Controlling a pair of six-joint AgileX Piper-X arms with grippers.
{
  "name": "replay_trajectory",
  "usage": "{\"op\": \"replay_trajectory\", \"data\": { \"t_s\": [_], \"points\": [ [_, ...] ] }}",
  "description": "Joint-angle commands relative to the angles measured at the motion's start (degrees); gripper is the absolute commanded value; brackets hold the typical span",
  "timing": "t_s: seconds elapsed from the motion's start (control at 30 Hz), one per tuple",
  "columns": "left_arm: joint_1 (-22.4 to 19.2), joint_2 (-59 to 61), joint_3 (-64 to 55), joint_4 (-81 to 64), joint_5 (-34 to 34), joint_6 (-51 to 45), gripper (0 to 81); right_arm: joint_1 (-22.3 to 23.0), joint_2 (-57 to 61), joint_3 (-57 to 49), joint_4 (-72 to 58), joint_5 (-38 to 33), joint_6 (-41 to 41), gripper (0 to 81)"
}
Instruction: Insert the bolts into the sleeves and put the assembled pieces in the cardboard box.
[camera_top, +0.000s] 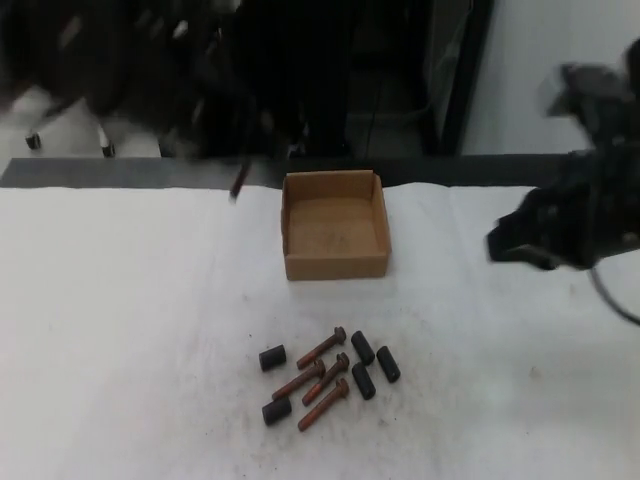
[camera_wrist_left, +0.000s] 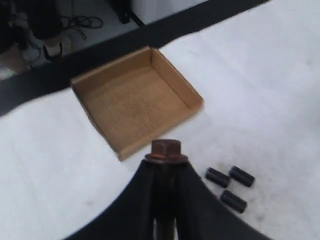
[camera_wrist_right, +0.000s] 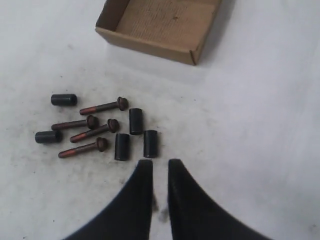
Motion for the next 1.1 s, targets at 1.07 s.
{"op": "replay_trajectory", "data": {
  "t_s": [1.07],
  "points": [
    [0.0,-38.3,36.6,-21.1,5.7,-10.9,0.0,13.1,30.6,-11.1,-0.6,12.1,-4.3,28.4]
  ]
}}
